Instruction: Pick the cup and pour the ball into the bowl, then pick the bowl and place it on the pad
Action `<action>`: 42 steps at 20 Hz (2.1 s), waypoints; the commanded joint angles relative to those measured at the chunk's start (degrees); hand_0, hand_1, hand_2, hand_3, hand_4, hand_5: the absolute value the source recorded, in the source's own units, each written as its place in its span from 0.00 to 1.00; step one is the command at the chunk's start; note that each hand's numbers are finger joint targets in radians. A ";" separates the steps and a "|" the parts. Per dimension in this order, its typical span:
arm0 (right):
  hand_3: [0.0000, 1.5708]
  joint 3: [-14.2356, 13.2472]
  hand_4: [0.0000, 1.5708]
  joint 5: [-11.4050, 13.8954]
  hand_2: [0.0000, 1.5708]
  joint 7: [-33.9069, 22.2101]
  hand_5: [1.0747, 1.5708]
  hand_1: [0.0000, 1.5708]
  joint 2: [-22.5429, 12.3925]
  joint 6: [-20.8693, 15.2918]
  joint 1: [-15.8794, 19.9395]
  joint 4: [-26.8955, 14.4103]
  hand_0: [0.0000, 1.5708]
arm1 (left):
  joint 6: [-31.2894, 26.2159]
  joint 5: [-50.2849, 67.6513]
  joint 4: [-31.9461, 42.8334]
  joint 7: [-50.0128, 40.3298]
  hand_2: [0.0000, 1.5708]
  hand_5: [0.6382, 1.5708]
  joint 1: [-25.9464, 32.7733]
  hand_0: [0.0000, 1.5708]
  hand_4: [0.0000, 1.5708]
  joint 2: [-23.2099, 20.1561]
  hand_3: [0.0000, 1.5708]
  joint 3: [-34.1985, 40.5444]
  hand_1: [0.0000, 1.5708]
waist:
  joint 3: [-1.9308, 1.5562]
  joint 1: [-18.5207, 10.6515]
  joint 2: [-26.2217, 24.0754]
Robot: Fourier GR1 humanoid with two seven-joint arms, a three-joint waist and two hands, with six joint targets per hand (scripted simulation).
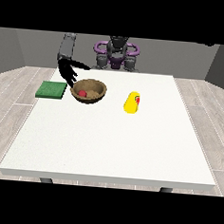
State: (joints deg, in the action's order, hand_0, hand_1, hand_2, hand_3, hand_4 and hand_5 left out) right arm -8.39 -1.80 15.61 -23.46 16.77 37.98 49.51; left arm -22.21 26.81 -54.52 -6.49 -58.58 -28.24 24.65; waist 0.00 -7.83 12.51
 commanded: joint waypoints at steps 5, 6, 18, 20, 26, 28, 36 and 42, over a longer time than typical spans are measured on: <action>0.00 0.42 0.00 2.02 0.00 4.50 1.00 0.00 1.60 0.07 -0.35 -5.66 0.00 | -0.55 4.51 -0.22 -3.68 0.00 0.99 -1.38 0.00 0.09 -4.88 0.00 2.13 0.00 | -0.03 1.17 1.98; 0.00 -1.36 0.00 0.90 0.00 5.35 1.00 0.00 -1.38 2.81 0.42 -7.85 0.00 | -1.39 5.45 -1.40 -4.46 0.00 0.99 -0.58 0.00 0.10 -4.27 0.00 1.64 0.00 | -0.04 0.13 2.36; 0.00 -2.74 0.00 2.68 0.00 11.06 0.99 0.00 0.45 -0.08 3.53 -17.38 0.00 | 2.59 8.09 -8.79 -7.10 0.00 1.00 -1.29 0.00 0.00 -3.46 0.00 -0.45 0.00 | -0.05 -2.09 5.17; 0.00 -4.84 0.00 1.95 0.00 14.03 0.99 0.00 -1.61 -0.36 4.84 -19.20 0.00 | 0.68 11.70 -9.43 -10.13 0.00 1.00 -3.68 0.00 0.00 -6.06 0.00 0.72 0.00 | -0.07 -3.51 8.17; 0.52 -5.86 0.60 2.36 1.00 7.51 0.92 1.00 -3.90 -2.67 2.12 -25.24 1.00 | 0.84 13.33 -10.77 -10.70 0.00 1.00 -4.97 0.00 0.00 -8.03 0.00 1.97 0.00 | -0.08 -4.24 11.37; 0.70 -3.88 0.60 4.71 1.00 6.81 1.00 1.00 -4.69 -3.63 1.00 -24.80 1.00 | 1.41 12.92 -11.26 -9.99 0.00 1.00 -2.45 0.00 0.00 -5.62 0.00 1.00 0.00 | -0.03 -3.77 8.93; 0.98 -3.03 0.68 5.91 1.00 -4.50 1.00 1.00 -7.14 -6.25 8.84 -22.53 1.00 | -1.33 14.56 -4.58 -10.24 0.00 1.00 0.97 0.00 0.00 -7.91 0.00 2.57 0.00 | 0.04 -1.66 3.68; 0.89 -2.58 0.70 5.80 1.00 -11.91 0.98 1.00 -10.10 -2.69 15.37 -18.75 1.00 | -4.44 14.36 0.51 -7.72 0.00 1.00 2.73 0.00 0.00 -11.51 0.00 4.63 0.00 | 0.05 1.74 1.71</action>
State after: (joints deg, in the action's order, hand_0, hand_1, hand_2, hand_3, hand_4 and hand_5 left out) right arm -10.14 4.99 7.91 -31.68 12.02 49.96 29.55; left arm -24.02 40.28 -56.99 -14.50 -56.80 -36.97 27.88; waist 0.09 -7.60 14.84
